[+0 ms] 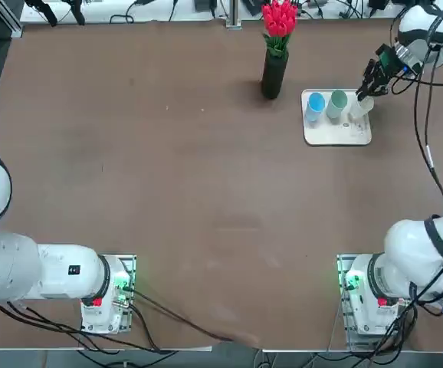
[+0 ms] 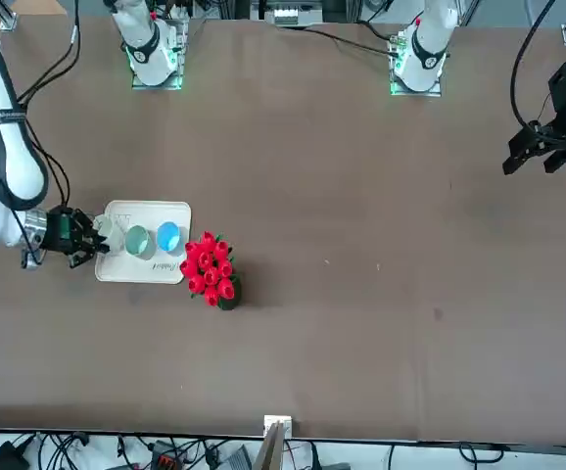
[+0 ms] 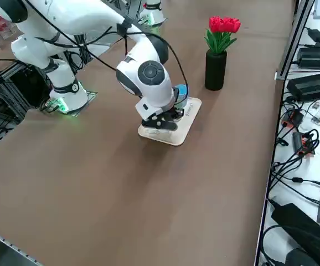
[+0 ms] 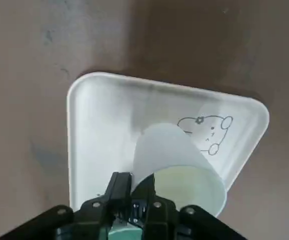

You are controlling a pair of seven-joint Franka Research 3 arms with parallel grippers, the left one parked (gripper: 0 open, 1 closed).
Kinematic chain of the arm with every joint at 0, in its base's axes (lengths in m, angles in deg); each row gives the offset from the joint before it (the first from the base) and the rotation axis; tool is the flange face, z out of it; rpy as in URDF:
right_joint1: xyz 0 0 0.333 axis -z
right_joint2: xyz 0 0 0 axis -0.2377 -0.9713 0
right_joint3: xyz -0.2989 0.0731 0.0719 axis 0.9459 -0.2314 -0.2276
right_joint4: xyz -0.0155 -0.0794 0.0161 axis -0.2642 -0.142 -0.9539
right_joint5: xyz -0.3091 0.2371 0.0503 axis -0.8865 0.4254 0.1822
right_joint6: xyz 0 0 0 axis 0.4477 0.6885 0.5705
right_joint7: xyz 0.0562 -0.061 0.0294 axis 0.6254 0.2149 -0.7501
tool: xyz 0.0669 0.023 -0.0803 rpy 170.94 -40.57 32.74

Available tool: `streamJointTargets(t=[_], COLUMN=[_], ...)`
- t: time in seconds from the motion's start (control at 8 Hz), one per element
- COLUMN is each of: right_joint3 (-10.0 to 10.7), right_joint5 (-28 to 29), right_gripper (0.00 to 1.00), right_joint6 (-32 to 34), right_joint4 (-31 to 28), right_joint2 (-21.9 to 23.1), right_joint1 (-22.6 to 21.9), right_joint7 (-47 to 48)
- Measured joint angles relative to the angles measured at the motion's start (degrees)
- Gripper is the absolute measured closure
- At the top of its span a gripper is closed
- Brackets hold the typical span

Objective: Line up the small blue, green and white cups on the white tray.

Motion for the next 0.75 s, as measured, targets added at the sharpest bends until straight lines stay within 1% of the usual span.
streamJointTargets(t=[0.75], right_joint3=[0.04], right_joint5=[0.00], right_gripper=[0.96], right_joint6=[-4.38], right_joint4=[-1.95], right_joint2=[0.01], right_joint1=[0.13], right_joint7=[0.53])
